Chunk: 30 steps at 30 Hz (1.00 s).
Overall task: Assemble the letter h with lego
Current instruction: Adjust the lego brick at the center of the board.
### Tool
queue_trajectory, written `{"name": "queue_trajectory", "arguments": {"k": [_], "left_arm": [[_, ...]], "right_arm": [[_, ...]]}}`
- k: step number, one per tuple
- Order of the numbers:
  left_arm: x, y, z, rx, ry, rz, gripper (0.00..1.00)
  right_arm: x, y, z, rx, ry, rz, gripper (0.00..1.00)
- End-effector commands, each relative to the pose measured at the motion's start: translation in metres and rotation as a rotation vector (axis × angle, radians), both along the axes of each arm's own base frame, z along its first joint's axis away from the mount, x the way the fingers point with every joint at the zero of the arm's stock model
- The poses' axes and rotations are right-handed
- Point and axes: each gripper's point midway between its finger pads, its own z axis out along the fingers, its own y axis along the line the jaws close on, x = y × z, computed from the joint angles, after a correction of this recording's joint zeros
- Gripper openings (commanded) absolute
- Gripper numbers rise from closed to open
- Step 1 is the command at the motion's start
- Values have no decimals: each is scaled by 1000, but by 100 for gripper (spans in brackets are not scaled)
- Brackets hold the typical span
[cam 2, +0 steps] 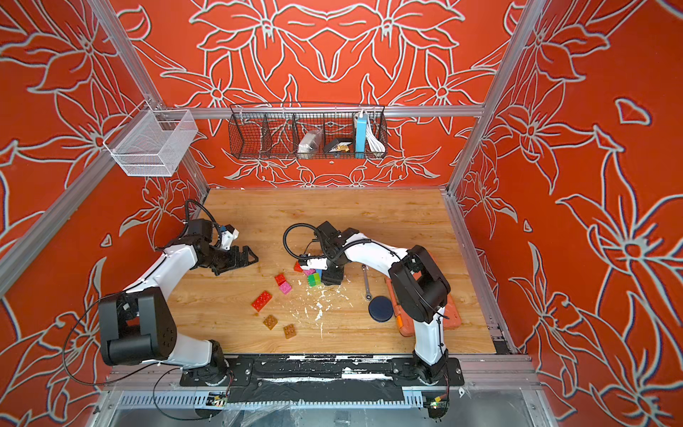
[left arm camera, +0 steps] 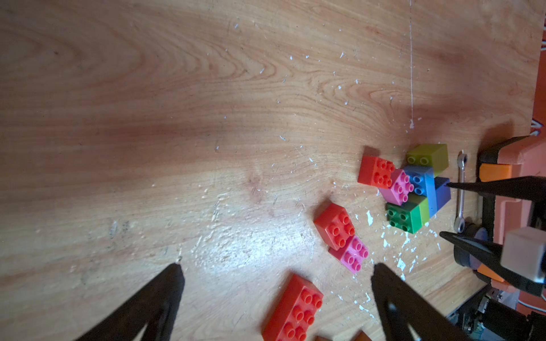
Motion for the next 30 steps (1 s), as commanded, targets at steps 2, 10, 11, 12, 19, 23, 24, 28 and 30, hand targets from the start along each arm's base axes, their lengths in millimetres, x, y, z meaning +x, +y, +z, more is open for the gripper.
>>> {"name": "queue_trajectory", "arguments": {"k": [2, 10, 11, 12, 19, 23, 24, 28, 30], "left_arm": [[-1, -3, 7, -24, -17, -11, 99], [-1, -4, 9, -30, -19, -15, 98], [-1, -4, 8, -32, -20, -16, 98], [-1, -5, 8, -32, -21, -17, 98], [-2, -5, 10, -37, -24, -20, 97], [-2, -5, 12, -38, -26, -20, 97], [-2, -5, 12, -37, -29, -22, 97], [-2, -6, 12, -37, -27, -22, 97], [-3, -6, 12, -38, -27, -25, 97]], "right_arm": [[-3, 5, -8, -1, 19, 38, 63], [6, 7, -17, -16, 8, -20, 50], [6, 6, -17, -19, 7, -23, 50], [6, 5, -19, -26, 8, -24, 50], [3, 4, -11, -30, 3, 7, 51], [4, 6, -10, -24, 3, 18, 50], [4, 7, -11, -29, 9, 13, 48], [4, 5, -21, -46, 21, -14, 38], [3, 5, -22, -44, 19, -26, 37]]}}
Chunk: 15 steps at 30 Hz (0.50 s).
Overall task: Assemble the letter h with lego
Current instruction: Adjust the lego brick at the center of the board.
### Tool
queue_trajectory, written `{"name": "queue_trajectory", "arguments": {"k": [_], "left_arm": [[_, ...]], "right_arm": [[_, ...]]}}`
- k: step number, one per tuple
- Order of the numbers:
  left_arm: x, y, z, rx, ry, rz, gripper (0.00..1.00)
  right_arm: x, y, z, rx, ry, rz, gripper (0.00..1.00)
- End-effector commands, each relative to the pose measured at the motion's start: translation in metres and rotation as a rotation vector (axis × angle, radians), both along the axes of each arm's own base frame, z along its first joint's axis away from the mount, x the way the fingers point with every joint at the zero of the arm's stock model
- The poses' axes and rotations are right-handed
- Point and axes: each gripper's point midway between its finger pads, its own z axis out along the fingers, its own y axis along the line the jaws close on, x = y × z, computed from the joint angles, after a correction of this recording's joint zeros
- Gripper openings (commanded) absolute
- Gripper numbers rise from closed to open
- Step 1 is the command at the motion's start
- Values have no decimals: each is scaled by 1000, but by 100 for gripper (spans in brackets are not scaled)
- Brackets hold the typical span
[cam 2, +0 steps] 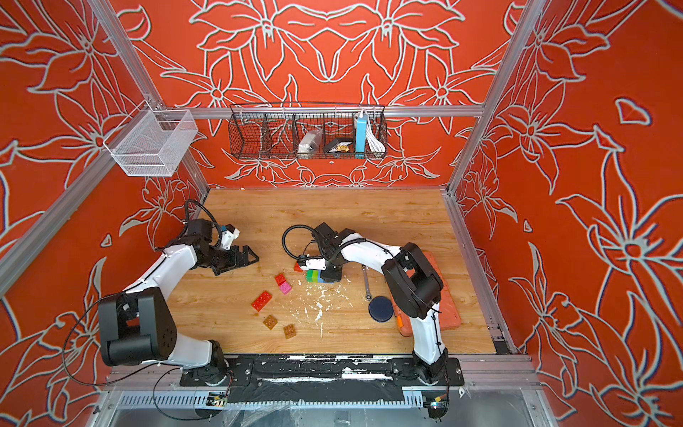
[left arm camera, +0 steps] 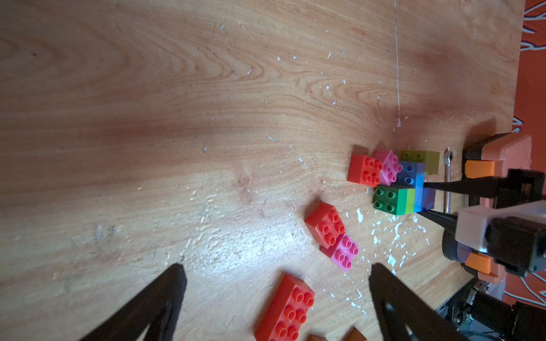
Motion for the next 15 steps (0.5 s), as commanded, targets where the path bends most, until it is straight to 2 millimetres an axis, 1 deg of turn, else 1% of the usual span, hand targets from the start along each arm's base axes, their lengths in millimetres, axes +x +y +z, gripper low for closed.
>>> {"name": "queue_trajectory", "arguments": {"k": [1, 5, 8, 15], "left_arm": [[-3, -1, 8, -9, -18, -10, 97], [-2, -2, 7, -25, -5, -11, 97], [-2, -2, 6, -26, -2, -11, 97], [0, -2, 7, -24, -9, -11, 97]], "right_arm": [[-4, 0, -8, -16, 19, -11, 36], [-3, -11, -10, -41, -11, -43, 35], [-2, -23, -10, -60, -14, -82, 35], [2, -60, -13, -89, -5, -231, 35]]}}
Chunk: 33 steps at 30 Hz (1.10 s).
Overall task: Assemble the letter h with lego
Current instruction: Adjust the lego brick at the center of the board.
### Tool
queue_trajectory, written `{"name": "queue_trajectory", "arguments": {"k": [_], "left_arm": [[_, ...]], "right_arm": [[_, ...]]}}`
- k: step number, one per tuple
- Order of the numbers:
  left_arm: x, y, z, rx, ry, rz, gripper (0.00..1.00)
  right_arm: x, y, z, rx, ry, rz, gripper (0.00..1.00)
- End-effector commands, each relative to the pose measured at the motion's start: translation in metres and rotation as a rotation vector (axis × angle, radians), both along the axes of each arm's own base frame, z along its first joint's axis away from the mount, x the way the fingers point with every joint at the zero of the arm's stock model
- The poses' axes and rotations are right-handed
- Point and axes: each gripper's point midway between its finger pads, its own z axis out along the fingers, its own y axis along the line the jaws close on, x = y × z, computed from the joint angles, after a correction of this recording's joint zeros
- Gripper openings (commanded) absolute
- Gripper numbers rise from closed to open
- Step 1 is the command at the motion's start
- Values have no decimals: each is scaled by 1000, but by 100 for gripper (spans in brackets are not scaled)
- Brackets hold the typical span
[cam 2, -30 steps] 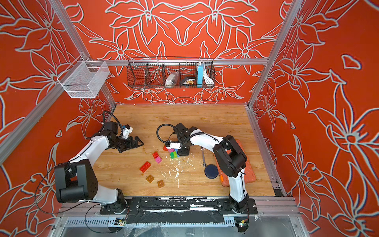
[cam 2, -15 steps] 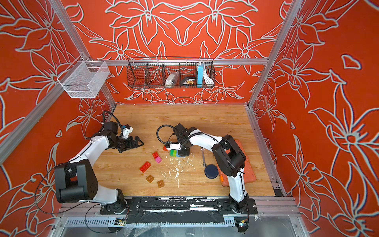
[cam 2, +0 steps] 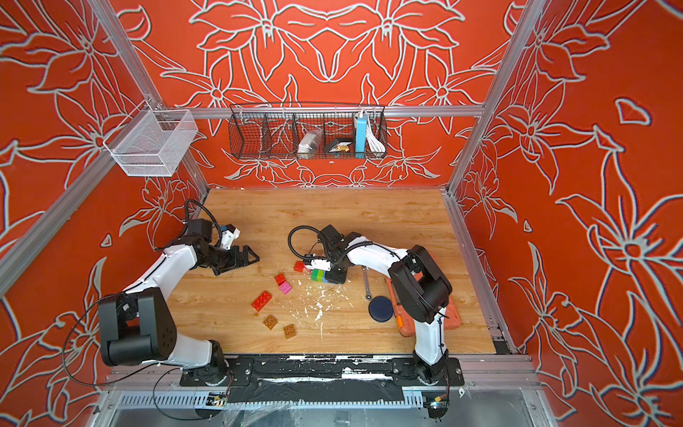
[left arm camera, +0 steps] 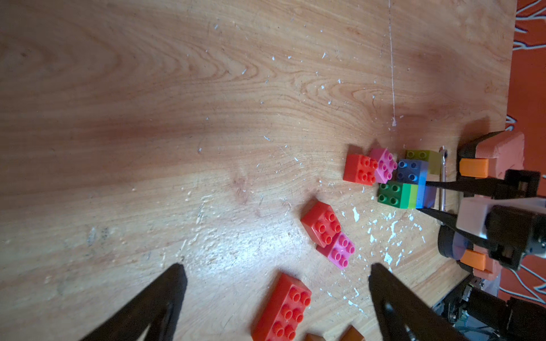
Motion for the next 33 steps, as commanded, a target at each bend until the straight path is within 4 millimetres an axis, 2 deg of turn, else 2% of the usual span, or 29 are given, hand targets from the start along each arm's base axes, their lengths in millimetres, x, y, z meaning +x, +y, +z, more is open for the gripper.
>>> {"name": "queue_trajectory", "arguments": {"k": [1, 7, 14, 18, 24, 28, 33], "left_arm": [[0, 0, 6, -12, -7, -3, 97], [-1, 0, 5, -8, -9, -6, 97], [-1, 0, 3, -9, -5, -10, 97], [-1, 1, 4, -2, -2, -15, 97], [-1, 4, 4, 20, -11, -21, 98], [-2, 5, 4, 28, -16, -28, 98], [-5, 9, 5, 52, -14, -40, 98]], "right_arm": [[1, -35, -11, -74, 21, -130, 35], [11, -71, -11, -81, 43, -373, 36], [13, -94, -14, -115, 57, -524, 45], [11, -89, 0, -70, 72, -558, 48], [10, -78, 42, 39, 60, -547, 50], [9, -65, 70, 119, 44, -497, 50], [20, -42, 99, 231, -27, -423, 51]]}}
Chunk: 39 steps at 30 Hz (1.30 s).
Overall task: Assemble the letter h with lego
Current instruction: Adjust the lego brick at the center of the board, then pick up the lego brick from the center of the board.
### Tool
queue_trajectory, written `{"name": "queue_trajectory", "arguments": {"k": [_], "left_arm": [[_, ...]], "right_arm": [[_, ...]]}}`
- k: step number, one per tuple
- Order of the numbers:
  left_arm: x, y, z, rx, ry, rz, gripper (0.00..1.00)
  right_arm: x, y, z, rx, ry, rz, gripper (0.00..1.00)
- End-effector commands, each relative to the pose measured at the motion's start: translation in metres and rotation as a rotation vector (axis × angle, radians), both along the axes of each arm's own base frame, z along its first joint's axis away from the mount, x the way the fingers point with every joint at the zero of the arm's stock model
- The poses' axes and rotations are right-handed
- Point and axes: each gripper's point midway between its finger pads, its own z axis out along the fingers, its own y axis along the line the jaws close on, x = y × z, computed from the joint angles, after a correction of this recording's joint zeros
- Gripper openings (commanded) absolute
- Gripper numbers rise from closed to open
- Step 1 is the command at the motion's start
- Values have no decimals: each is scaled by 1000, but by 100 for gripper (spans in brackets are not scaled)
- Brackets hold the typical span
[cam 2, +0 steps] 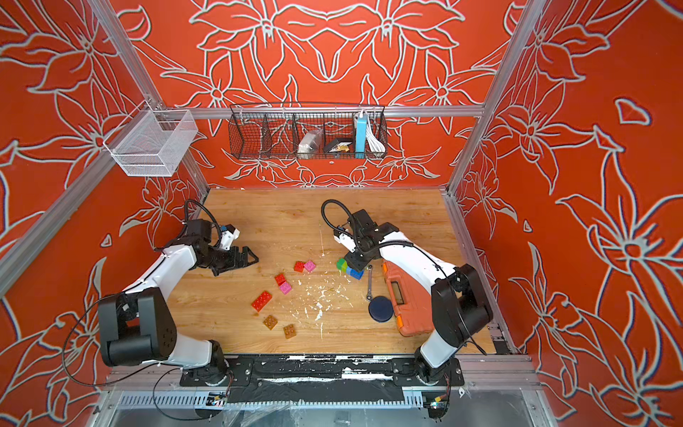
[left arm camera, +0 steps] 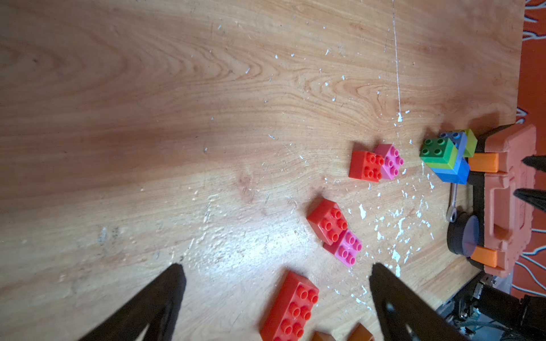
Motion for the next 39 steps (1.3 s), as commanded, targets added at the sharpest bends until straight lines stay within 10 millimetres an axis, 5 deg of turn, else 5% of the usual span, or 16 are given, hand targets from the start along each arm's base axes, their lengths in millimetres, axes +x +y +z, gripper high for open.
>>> {"name": "queue_trajectory", "arguments": {"k": [1, 5, 18, 27, 39], "left_arm": [[-3, 6, 7, 34, -14, -16, 98], [-5, 13, 7, 75, -17, -17, 98], [-4, 17, 11, 79, -47, -3, 98], [-5, 23, 14, 133, -78, 9, 98], [-5, 21, 15, 122, -85, 6, 99]], "right_arm": [[4, 22, 21, 66, -67, 64, 53], [11, 49, 24, 28, -131, 80, 57], [6, 137, -36, 17, 20, 174, 61], [13, 154, -74, 28, 100, 79, 58], [27, 162, -93, 11, 60, -18, 46]]}}
